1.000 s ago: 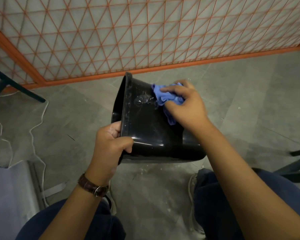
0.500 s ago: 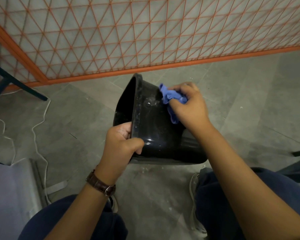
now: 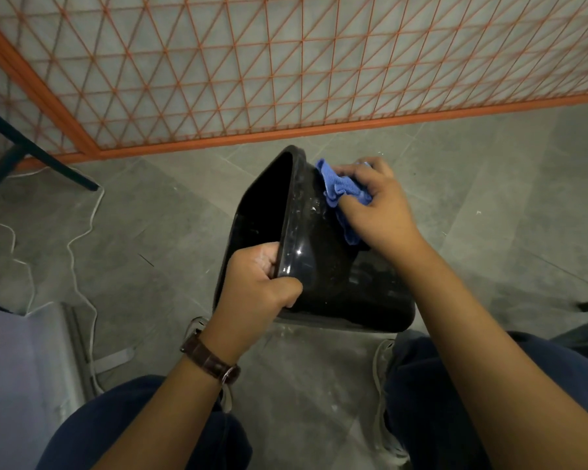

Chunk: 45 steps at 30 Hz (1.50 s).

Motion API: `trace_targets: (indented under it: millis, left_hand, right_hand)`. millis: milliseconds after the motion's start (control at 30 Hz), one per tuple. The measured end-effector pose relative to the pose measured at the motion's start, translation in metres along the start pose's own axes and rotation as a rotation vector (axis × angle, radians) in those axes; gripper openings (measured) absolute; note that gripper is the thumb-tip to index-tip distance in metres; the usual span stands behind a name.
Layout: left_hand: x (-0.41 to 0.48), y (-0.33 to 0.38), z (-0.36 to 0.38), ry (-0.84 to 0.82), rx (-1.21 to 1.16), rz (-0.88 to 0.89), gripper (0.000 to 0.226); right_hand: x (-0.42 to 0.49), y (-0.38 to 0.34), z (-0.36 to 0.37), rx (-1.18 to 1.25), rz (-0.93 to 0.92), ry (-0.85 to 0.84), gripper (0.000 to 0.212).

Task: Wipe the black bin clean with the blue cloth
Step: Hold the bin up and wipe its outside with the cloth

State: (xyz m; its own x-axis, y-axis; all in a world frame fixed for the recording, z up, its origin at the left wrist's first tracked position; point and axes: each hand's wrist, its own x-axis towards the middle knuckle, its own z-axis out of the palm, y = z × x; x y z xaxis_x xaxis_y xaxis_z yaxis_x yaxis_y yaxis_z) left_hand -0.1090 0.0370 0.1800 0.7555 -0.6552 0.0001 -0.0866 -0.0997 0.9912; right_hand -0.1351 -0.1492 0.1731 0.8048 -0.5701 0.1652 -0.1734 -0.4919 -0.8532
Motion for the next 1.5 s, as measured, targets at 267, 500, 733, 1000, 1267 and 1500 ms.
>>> trace_targets:
  millis: [267,500,733,1000,1267,1500]
  left_hand:
    - [0.002,-0.001,-0.002,0.085,0.025,0.011,0.005]
    - [0.0,0.001,0.003,0.016,-0.013,-0.004,0.003]
    - [0.003,-0.004,-0.006,0.138,0.021,0.003,0.007]
    - [0.006,0.003,-0.022,0.22,-0.079,-0.119,0.012]
    - [0.012,0.007,-0.034,0.269,-0.157,-0.196,0.016]
    - [0.018,0.001,-0.05,0.237,-0.238,-0.264,0.053]
  right_hand:
    - [-0.009,-0.011,0.006,0.183,-0.231,-0.227,0.04]
    - [-0.003,-0.004,0.006,0.134,-0.07,-0.031,0.039]
    - [-0.021,-0.02,0.017,0.162,-0.308,-0.288,0.046]
    - [-0.036,-0.029,0.018,0.135,-0.422,-0.48,0.034]
    - [-0.044,-0.029,0.007,-0.085,-0.498,-0.605,0.035]
    - [-0.034,-0.016,-0.011,-0.236,-0.451,-0.627,0.029]
